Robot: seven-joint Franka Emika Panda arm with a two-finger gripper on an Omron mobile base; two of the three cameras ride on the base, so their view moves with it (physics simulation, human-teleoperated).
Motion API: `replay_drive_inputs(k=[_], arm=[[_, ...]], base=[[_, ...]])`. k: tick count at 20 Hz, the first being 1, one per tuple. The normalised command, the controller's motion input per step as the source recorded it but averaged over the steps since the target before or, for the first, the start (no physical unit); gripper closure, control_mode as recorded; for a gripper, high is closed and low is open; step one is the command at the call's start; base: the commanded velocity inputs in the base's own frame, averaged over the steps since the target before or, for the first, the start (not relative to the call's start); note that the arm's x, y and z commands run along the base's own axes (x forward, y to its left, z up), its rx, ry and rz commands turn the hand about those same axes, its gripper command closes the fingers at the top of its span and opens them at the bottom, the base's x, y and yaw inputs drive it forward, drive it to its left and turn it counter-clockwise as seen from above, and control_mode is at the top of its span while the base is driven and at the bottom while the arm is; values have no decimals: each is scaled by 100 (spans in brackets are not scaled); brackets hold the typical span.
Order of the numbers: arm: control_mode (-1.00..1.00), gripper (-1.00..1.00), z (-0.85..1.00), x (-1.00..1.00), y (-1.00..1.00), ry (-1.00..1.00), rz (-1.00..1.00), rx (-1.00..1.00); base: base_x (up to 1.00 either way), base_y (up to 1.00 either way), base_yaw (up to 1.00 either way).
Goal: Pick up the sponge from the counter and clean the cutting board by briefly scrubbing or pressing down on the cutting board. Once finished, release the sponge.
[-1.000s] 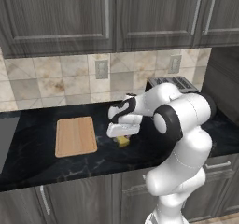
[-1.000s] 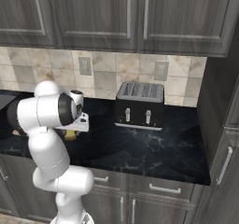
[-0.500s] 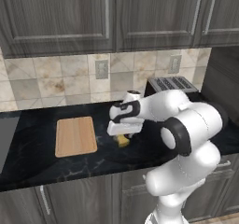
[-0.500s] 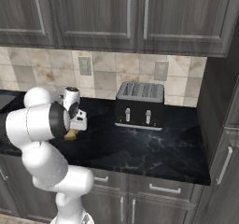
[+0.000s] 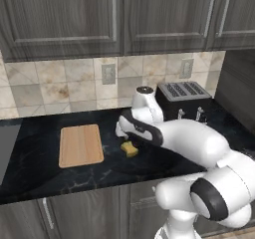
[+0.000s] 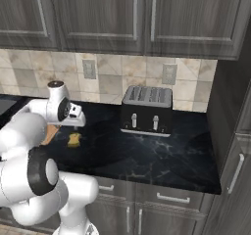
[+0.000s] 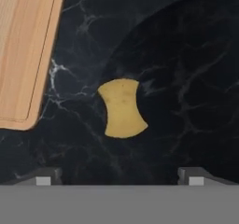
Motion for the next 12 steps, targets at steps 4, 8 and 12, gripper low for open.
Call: replay_drive_inputs(k=[4,8,12], arm=[[-100,-100,71,-60,0,-24,-7,-7],[-100,-100,70,-64,0,-23,-5,-6],[-100,-100,59,-66,0,-20,-3,-4]], base=[[0,0,0],[0,0,0],[0,0,0]])
